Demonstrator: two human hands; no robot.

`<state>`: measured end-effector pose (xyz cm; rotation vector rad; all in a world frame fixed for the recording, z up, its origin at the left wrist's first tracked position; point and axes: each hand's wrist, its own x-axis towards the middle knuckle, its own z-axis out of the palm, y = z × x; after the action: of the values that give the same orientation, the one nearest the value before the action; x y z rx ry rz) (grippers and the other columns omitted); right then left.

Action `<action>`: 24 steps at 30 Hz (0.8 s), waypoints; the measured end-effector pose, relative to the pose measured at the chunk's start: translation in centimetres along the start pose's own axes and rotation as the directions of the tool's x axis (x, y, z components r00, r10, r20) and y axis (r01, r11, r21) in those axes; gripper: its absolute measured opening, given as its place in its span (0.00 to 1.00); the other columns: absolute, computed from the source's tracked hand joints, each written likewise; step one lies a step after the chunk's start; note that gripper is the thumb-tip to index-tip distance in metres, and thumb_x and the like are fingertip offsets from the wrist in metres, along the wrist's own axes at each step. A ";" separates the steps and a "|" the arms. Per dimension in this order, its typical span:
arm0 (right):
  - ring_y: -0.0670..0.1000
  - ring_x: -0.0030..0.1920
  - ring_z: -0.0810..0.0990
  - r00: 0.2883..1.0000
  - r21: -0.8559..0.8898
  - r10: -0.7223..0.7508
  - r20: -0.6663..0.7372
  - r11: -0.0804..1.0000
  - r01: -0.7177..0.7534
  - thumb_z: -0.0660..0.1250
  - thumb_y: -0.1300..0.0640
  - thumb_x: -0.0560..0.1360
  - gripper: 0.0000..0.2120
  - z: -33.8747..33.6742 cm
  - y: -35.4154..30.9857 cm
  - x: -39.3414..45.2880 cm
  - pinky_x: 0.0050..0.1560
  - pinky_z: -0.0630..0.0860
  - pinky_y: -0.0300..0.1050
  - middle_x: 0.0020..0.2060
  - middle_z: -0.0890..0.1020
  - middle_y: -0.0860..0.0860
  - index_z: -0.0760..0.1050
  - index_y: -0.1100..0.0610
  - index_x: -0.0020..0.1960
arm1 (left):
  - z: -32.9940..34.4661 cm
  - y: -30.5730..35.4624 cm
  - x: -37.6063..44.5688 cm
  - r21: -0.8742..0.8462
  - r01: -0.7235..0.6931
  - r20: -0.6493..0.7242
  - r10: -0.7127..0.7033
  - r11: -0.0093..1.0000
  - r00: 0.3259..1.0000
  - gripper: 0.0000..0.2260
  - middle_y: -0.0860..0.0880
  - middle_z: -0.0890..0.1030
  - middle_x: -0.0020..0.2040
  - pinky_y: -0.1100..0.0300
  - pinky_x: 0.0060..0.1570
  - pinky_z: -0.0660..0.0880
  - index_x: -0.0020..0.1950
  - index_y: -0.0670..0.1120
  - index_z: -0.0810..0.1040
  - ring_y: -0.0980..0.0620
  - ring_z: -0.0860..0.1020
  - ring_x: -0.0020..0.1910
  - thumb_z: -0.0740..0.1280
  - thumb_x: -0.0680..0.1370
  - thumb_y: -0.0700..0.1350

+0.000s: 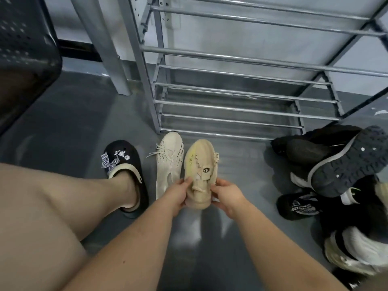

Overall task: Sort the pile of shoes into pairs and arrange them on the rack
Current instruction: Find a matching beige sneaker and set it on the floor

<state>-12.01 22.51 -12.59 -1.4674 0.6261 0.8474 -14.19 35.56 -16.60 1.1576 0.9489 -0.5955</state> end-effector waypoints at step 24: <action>0.54 0.76 0.54 0.935 -0.927 -0.356 0.011 0.346 0.143 0.63 0.50 0.77 0.34 -4.0 0.8 -0.7 0.74 0.57 0.47 0.77 0.53 0.55 0.51 0.54 0.78 | 3.4 0.8 -1.8 0.971 -0.237 0.225 0.324 -0.002 0.919 0.31 0.45 0.45 0.79 0.44 0.73 0.46 0.78 0.47 0.44 0.42 0.46 0.77 0.55 0.80 0.52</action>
<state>-12.48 18.40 -12.66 -2.6461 -0.0534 0.8286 -13.37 32.47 -14.25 2.6310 0.1068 -0.9126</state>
